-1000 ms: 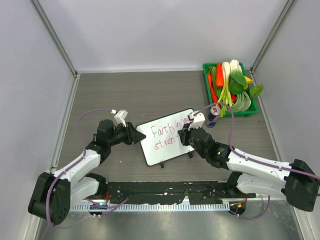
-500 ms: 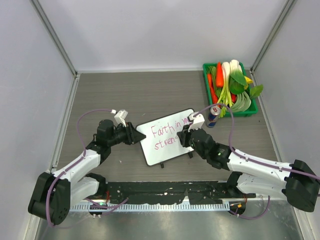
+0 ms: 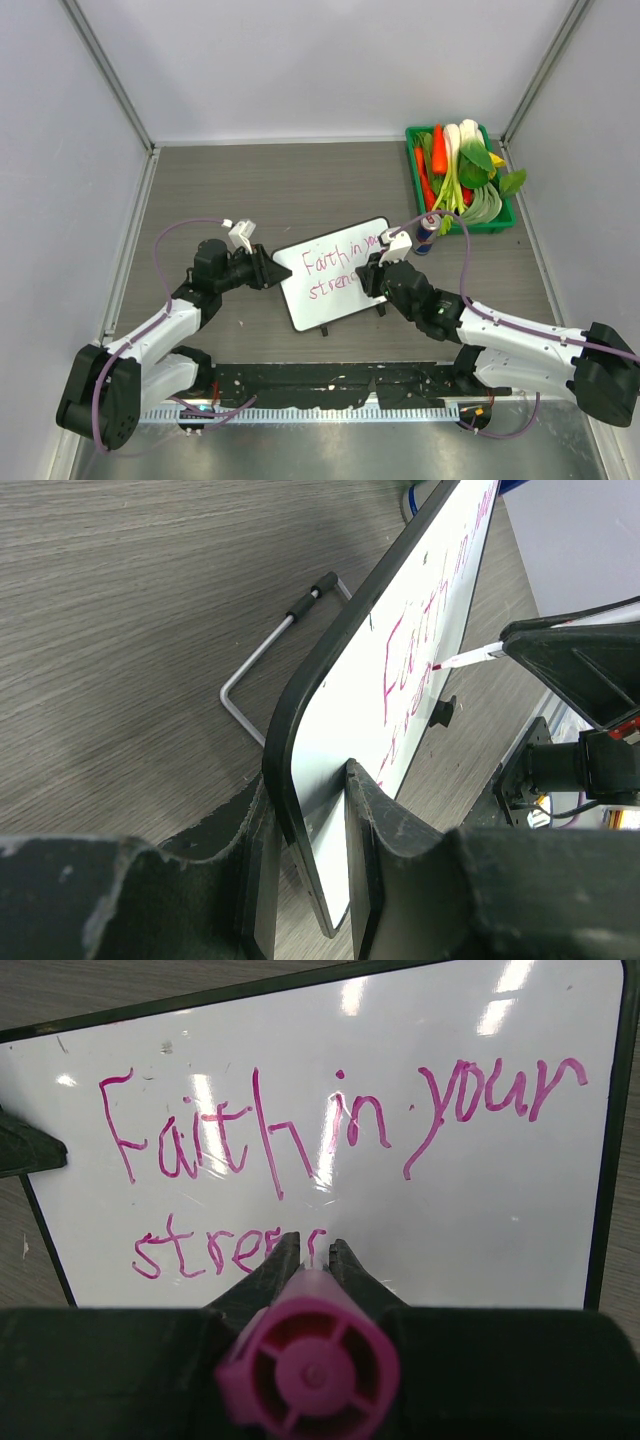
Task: Write a sentence on the whiteboard
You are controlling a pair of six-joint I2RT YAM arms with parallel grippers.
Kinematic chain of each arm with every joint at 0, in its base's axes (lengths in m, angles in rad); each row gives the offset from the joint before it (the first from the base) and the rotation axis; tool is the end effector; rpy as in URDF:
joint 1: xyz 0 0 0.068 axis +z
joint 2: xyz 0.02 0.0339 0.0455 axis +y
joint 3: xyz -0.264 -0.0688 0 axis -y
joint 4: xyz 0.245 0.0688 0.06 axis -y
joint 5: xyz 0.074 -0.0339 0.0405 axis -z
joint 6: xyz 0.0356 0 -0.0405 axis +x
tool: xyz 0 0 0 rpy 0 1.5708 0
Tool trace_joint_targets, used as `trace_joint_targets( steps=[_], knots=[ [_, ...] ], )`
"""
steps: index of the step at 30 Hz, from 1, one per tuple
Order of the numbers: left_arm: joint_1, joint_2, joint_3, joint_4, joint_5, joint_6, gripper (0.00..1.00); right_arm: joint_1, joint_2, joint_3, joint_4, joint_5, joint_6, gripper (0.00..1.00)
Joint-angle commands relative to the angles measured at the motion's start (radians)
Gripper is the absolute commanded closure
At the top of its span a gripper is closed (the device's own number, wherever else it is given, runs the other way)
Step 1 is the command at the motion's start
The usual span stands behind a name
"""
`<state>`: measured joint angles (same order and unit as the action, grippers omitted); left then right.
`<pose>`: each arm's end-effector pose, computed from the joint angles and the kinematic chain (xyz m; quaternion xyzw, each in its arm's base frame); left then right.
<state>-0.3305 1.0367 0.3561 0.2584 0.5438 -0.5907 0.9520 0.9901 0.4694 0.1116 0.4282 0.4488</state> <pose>0.1918 -0.0853 0.1904 0.0397 0.8208 -0.4346 0.3685 0.1368 0.1667 0.2221 -0.0905 0.8202 0.2098 0.5245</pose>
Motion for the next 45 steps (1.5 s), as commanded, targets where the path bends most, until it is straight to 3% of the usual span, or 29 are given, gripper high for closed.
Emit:
trace_joint_targets(
  steps=[1, 22, 45],
  knots=[
    [0.007, 0.016, -0.008, -0.024, -0.054, 0.068, 1.00, -0.004, 0.010, 0.018, -0.024, 0.072, -0.007, 0.99],
    [0.005, 0.013, -0.011, -0.025, -0.056, 0.069, 1.00, -0.006, 0.047, 0.075, -0.004, 0.101, -0.027, 0.98],
    [0.005, 0.016, -0.008, -0.025, -0.054, 0.069, 1.00, -0.006, -0.031, -0.054, -0.084, 0.049, 0.050, 0.99]
  ],
)
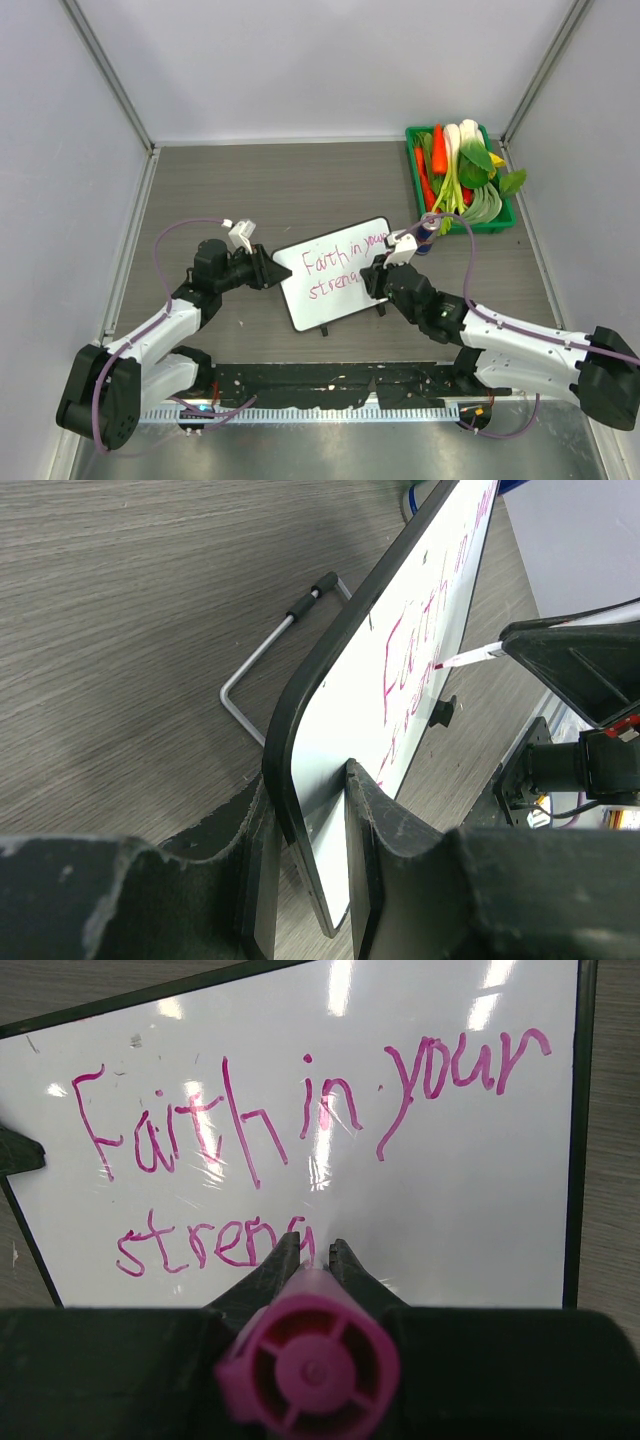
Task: Write a sentence on the whiteboard
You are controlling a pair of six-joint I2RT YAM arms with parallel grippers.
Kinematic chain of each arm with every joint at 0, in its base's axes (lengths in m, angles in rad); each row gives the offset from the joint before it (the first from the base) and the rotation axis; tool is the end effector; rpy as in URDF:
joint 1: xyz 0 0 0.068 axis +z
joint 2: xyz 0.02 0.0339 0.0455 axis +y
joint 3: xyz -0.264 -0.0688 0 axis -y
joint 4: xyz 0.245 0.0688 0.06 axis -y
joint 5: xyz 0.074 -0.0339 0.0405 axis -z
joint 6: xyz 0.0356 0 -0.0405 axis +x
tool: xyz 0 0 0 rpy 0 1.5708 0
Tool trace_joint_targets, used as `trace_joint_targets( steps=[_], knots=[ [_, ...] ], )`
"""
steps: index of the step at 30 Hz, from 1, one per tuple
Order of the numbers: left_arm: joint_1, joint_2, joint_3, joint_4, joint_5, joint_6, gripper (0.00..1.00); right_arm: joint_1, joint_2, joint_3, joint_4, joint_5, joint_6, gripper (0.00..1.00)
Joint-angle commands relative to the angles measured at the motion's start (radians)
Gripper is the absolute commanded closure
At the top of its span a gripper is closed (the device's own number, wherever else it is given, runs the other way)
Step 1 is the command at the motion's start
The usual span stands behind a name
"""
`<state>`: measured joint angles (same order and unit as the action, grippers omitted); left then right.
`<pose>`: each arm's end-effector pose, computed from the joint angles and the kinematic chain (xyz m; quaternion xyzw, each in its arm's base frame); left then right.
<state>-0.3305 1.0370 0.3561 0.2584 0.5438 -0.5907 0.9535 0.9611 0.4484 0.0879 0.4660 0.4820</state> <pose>0.1918 -0.0853 0.1903 0.0397 0.8209 -0.4345 0.3684 0.1335 0.1605 0.2184 -0.0692 0.8242 0.2008 0.5250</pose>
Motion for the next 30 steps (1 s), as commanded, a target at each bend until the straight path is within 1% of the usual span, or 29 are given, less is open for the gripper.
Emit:
trace_joint_targets(
  steps=[1, 9, 17, 26, 30],
  knots=[
    [0.007, 0.017, -0.008, -0.025, -0.054, 0.069, 1.00, -0.007, -0.004, -0.034, -0.063, 0.010, 0.020, 0.99],
    [0.005, 0.015, -0.008, -0.027, -0.056, 0.071, 1.00, -0.007, -0.015, -0.047, -0.068, -0.032, 0.024, 0.98],
    [0.007, 0.015, -0.008, -0.027, -0.053, 0.071, 1.00, -0.007, 0.022, -0.045, -0.039, -0.087, 0.026, 0.99],
    [0.007, 0.018, -0.008, -0.028, -0.053, 0.069, 1.00, -0.009, 0.031, -0.024, 0.000, -0.090, 0.050, 0.99],
    [0.005, 0.018, -0.006, -0.028, -0.053, 0.069, 1.00, -0.021, -0.012, -0.005, 0.018, -0.170, 0.052, 0.99]
  ],
)
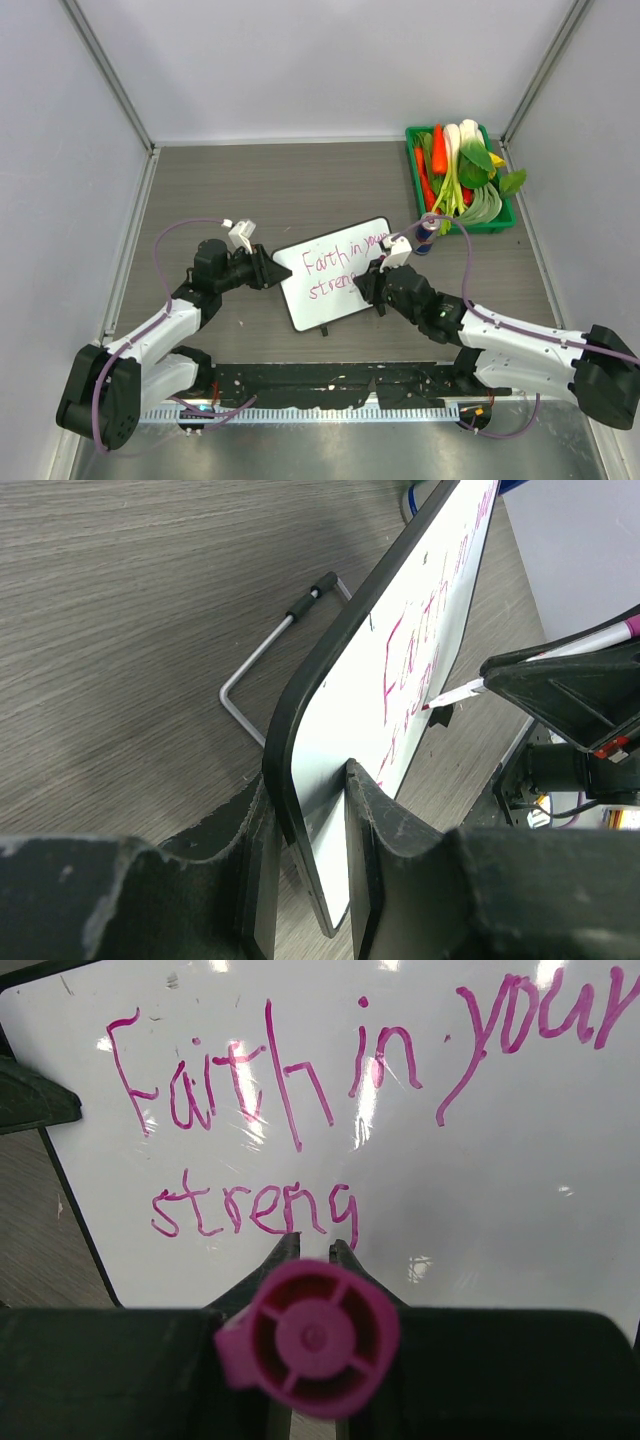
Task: Write a sentence on the whiteboard
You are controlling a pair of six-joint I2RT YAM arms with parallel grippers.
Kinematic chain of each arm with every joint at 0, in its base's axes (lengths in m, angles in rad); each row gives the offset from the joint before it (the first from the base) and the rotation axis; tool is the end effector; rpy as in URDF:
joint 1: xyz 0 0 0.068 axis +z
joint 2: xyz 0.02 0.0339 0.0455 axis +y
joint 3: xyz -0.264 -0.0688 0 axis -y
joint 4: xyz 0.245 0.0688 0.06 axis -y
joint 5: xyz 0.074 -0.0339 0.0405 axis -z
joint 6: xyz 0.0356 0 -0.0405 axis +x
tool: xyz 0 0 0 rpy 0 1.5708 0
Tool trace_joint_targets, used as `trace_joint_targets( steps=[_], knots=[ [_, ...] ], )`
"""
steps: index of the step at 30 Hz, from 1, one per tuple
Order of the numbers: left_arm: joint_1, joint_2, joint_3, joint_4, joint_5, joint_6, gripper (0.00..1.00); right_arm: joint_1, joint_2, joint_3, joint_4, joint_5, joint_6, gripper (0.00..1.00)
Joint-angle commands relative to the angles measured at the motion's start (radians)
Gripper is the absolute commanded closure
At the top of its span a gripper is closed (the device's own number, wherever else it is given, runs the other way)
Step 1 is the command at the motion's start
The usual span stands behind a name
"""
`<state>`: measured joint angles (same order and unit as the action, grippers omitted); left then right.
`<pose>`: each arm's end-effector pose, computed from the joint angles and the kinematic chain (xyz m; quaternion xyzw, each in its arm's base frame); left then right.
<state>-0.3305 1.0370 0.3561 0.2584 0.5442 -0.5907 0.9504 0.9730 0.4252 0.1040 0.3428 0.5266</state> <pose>0.1918 -0.0853 0.1903 0.0398 0.8209 -0.4347 0.3683 0.1312 0.1630 0.2092 -0.0861 0.8335 0.2477 0.4863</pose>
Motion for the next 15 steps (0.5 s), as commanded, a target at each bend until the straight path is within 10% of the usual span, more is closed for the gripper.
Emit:
trace_joint_targets(
  steps=[1, 15],
  knots=[
    [0.005, 0.018, -0.006, -0.028, -0.055, 0.071, 1.00, -0.021, -0.029, 0.030, 0.002, -0.057, 0.004, 0.98],
    [0.005, 0.017, -0.006, -0.028, -0.052, 0.071, 1.00, -0.208, -0.115, 0.095, -0.007, -0.208, 0.015, 0.99]
  ],
)
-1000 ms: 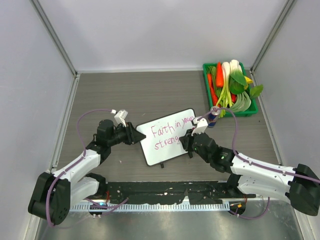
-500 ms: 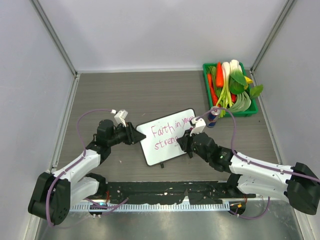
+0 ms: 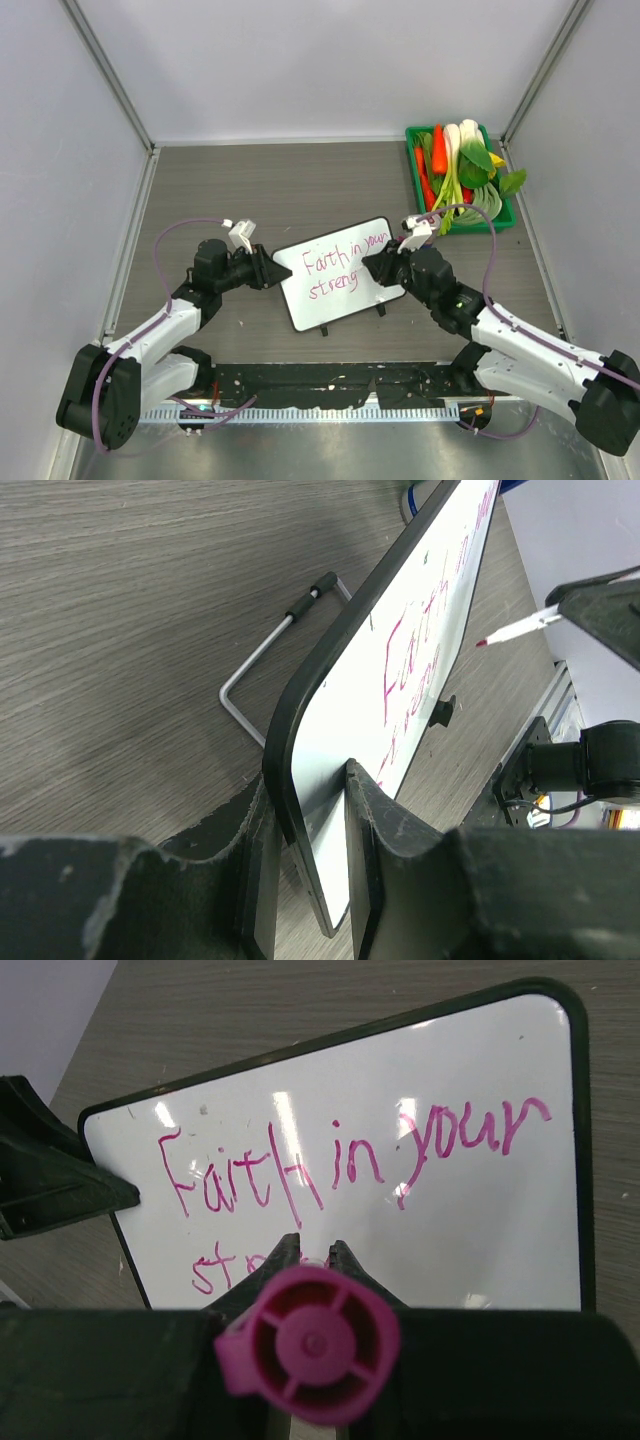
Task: Write a sentence on the whiteboard
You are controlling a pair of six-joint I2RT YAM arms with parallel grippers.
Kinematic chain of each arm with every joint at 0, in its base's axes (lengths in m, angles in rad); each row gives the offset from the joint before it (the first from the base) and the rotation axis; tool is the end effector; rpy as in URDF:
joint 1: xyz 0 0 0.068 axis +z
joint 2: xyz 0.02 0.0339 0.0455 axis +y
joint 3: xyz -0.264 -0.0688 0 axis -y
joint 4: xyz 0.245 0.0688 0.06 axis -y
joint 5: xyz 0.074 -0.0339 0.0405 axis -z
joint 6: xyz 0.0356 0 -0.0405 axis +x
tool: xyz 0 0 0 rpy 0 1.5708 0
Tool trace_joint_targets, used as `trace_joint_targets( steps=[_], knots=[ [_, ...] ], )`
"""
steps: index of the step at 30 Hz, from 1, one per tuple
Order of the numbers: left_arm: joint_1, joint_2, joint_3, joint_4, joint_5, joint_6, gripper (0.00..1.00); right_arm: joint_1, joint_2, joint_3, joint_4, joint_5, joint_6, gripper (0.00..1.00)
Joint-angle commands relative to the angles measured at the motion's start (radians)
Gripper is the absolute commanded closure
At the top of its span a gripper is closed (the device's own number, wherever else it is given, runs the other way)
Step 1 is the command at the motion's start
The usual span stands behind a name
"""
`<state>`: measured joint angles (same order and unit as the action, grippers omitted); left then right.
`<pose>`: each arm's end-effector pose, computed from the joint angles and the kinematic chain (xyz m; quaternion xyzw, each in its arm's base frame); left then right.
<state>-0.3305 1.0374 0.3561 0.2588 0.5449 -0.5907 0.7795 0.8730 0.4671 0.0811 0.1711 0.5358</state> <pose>0.1918 -0.0853 0.1903 0.0400 0.8208 -0.4349 0.3681 0.1483 0.1381 0.2394 -0.0489 0.8092 0.3004 0.5025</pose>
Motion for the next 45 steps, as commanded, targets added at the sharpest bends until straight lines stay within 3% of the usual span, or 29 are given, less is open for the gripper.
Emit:
trace_joint_targets(
  steps=[1, 24, 45],
  knots=[
    [0.005, 0.015, -0.006, -0.029, -0.056, 0.071, 1.00, -0.040, -0.011, 0.054, 0.014, -0.027, 0.004, 0.99],
    [0.005, 0.015, -0.008, -0.026, -0.053, 0.069, 1.00, -0.042, 0.099, 0.015, 0.065, 0.024, -0.037, 0.99],
    [0.005, 0.018, -0.008, -0.024, -0.051, 0.069, 1.00, -0.043, 0.050, -0.004, -0.018, 0.148, -0.066, 0.99]
  ],
)
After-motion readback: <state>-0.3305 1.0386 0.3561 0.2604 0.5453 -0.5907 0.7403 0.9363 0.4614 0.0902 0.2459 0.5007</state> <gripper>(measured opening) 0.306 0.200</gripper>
